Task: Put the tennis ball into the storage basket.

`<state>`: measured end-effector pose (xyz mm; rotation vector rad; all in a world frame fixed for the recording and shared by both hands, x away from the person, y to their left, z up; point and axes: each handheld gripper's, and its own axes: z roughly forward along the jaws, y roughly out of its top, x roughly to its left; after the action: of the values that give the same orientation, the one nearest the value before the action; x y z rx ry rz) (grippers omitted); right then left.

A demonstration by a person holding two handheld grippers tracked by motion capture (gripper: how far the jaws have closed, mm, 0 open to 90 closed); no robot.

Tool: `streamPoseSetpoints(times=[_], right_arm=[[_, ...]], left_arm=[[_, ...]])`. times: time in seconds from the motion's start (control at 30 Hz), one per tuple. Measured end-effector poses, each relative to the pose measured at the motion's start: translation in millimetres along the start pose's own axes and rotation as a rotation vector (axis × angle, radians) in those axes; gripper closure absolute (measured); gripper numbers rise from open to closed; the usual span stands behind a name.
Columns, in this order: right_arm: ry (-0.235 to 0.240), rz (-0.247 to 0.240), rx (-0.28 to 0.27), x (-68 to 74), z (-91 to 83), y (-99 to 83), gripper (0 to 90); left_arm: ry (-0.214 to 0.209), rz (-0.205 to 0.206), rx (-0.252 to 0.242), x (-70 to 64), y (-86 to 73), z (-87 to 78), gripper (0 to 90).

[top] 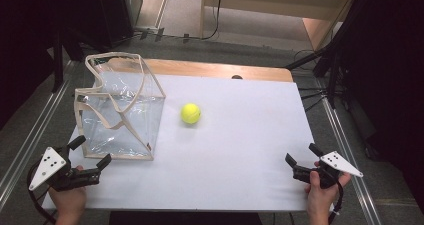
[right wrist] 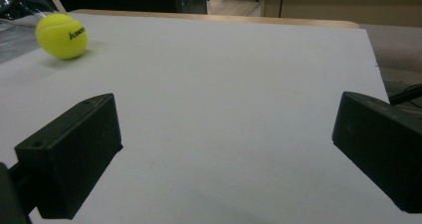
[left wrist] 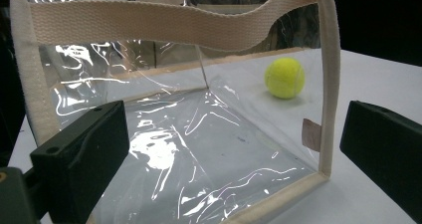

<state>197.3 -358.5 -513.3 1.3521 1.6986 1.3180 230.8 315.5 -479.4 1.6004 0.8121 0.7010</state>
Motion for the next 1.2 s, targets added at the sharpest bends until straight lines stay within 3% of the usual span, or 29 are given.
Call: streamPoseSetpoints(times=[0.17,0.43,0.67,1.2], right_arm=[[0.000,0.018,0.000,-0.6,-1.8,1.2,0.0],[0.046,0.007,0.005,7.4,0.0,14.0,0.0],[0.088,-0.066,0.036,26.3,6.7,32.6,0.0],[0.174,-0.138,0.083,54.7,45.3,62.8,0.0]], left_arm=[[0.000,-0.002,0.001,0.1,0.0,0.2,0.0],[0.011,-0.003,0.003,-1.5,-0.8,-0.4,0.0],[0.013,0.006,0.006,-1.8,-0.9,-0.2,0.0],[0.012,0.005,0.001,-1.9,-0.8,-0.4,0.0]])
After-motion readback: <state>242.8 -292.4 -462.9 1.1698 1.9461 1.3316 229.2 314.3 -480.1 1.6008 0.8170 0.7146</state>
